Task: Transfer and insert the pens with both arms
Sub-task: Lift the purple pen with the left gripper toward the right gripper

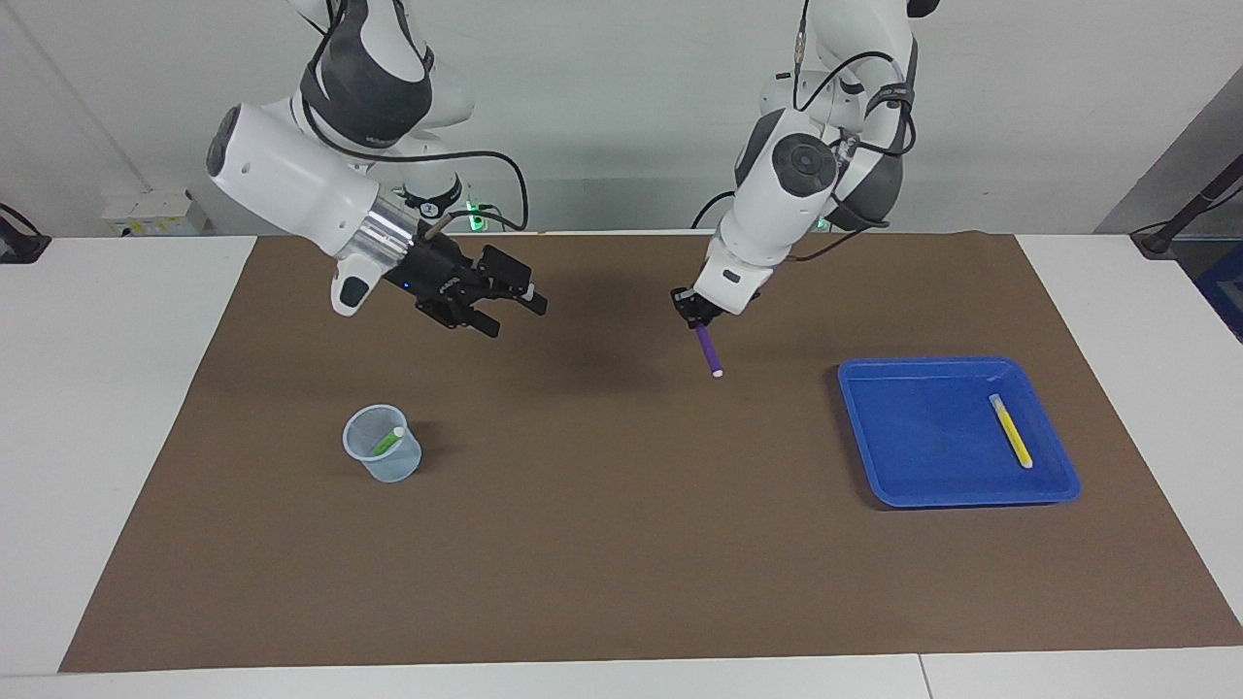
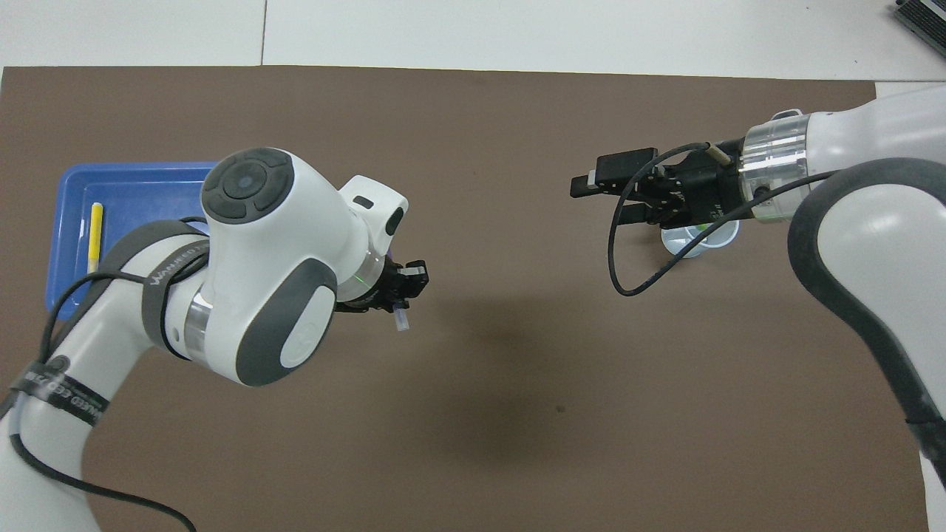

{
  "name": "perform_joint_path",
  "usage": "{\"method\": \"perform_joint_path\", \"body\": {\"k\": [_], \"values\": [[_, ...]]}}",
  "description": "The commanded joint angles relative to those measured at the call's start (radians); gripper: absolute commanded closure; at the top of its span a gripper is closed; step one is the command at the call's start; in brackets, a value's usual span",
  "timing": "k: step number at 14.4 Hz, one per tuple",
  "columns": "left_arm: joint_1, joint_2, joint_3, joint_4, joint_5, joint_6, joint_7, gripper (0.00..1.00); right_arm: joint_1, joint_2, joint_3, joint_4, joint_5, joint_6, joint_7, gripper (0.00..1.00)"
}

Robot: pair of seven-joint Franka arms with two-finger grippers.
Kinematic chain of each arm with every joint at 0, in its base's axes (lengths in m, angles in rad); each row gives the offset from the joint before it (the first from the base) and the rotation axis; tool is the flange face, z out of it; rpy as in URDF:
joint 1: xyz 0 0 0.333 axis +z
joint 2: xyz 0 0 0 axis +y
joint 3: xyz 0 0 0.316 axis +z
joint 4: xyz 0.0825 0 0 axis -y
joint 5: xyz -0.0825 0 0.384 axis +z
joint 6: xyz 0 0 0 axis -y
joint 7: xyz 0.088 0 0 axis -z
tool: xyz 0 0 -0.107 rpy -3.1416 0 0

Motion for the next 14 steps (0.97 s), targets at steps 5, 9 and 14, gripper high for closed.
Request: {"method": "perform_joint_path", "body": {"k": [5, 9, 14], "values": [[-0.17, -0.011, -0.008, -0.008, -0.087, 0.252, -0.226, 1.0, 0.013, 0.047, 0.005, -0.065, 0.092, 0.048, -0.16, 0.0], [-0.184, 0.008, -0.011, 0.03, -0.114, 0.364, -0.26, 1.0, 0.027, 0.009, 0.005, -0.154, 0.092, 0.082, -0.384, 0.0], [-0.207, 0.019, -0.011, 0.015, -0.157, 0.511, -0.28, 1.0, 0.035, -0.005, 0.01, -0.17, 0.162, 0.039, -0.437, 0.0]]}}
